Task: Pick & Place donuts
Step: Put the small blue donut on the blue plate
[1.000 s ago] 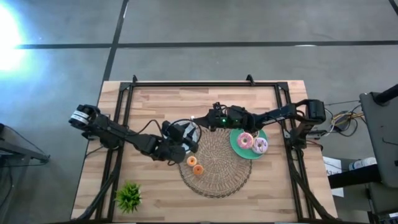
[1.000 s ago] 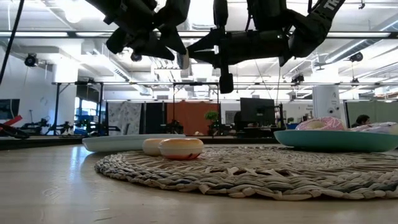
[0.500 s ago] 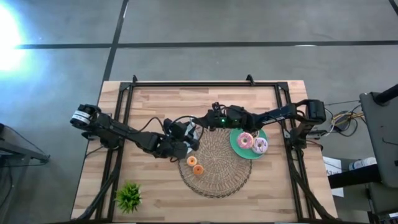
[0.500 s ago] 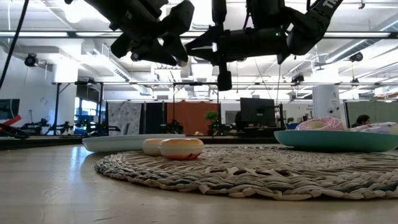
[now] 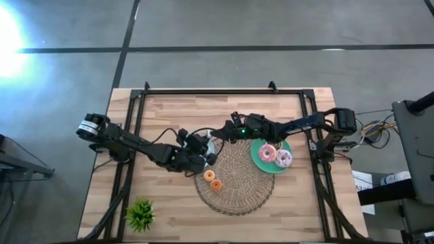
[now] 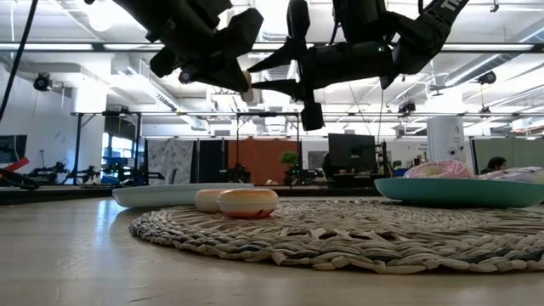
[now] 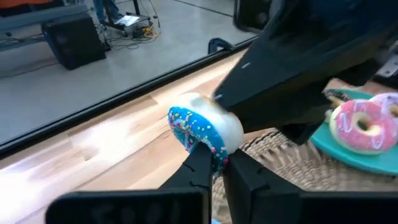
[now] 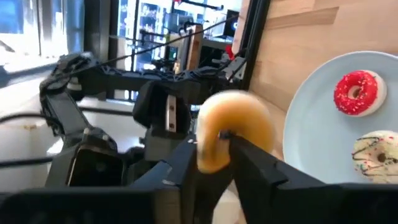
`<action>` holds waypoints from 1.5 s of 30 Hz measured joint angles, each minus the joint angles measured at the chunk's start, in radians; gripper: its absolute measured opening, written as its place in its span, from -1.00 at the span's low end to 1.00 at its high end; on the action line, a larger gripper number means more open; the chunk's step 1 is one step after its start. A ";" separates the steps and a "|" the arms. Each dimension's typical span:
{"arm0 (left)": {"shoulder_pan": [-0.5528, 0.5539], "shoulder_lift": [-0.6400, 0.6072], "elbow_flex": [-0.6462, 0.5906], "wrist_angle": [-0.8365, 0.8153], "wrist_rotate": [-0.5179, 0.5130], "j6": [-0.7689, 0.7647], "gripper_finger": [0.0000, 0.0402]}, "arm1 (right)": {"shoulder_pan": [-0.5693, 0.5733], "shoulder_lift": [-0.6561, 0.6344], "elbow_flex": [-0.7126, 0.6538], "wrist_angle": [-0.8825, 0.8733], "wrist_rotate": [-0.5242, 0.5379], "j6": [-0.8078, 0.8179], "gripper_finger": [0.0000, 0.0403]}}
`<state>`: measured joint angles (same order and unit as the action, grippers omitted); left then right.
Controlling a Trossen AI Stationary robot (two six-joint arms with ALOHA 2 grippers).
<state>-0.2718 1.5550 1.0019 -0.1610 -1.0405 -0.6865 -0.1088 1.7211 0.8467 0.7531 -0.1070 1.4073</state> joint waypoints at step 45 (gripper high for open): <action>0.264 -0.037 -0.091 -0.613 0.870 0.295 -0.99 | -0.153 -0.497 -0.019 -0.724 -0.156 -0.484 0.02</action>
<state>-0.0082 1.5181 0.9108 -0.7742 -0.1703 -0.3917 -0.2615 1.2240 0.8280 0.0288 -0.2626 0.9229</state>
